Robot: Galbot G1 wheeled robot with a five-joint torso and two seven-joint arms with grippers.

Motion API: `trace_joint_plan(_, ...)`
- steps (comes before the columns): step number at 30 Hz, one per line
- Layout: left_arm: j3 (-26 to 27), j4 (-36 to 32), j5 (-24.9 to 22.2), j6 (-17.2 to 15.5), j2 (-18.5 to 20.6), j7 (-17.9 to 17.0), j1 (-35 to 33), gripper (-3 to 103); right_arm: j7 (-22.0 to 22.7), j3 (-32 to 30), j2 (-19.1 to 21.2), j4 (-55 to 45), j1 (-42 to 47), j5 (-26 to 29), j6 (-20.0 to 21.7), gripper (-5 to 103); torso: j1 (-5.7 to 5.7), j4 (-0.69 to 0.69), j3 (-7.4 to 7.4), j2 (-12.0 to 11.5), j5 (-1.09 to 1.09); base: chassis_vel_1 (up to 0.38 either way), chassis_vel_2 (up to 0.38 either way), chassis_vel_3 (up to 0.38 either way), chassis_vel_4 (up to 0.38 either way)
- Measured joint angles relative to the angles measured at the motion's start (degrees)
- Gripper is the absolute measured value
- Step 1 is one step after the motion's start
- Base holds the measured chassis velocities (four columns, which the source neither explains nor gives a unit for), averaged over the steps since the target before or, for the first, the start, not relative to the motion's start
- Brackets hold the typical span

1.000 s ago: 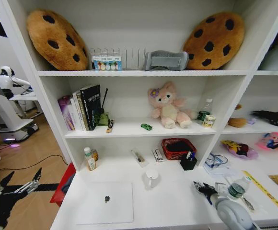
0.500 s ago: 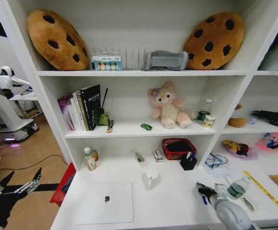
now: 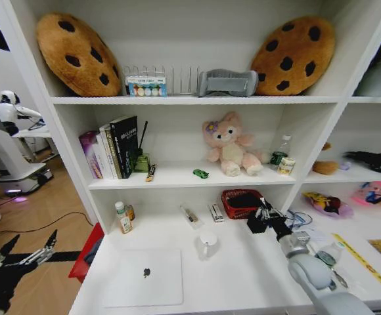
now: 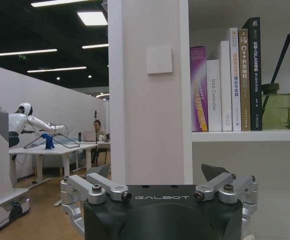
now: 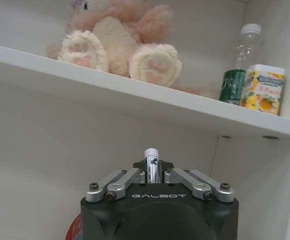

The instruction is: Organize the objects on the table.

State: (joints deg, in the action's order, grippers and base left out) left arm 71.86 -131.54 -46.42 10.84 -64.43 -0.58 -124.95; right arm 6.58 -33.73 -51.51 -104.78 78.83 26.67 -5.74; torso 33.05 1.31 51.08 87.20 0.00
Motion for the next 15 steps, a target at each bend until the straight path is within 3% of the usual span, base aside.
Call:
trace_joint_plan(1, 0.0, 0.0, 0.0, 0.0, 0.0, 0.0, 0.0, 100, -0.38, 2.72, -0.03, 2.61, -3.66, -2.78, -2.61, 12, 0.0, 0.01, 0.0, 0.0, 0.0, 0.0, 0.0, 0.0, 0.0)
trace_joint_plan(6, 0.0, 0.0, 0.0, 0.0, 0.0, 0.0, 0.0, 100, 0.21, 7.32, -0.31, 15.8, -15.74, -9.3, -6.09, 12, 0.0, 0.0, 0.0, 0.0, -0.01, 0.0, 0.0, 0.0, 0.0)
trace_joint_plan(15, 0.0, 0.0, 0.0, 0.0, 0.0, 0.0, 0.0, 100, -0.81, 8.8, -0.5, 21.4, -17.79, -9.32, -7.12, 12, 0.0, 0.01, 0.0, 0.0, -0.01, 0.0, 0.0, 0.0, 0.0)
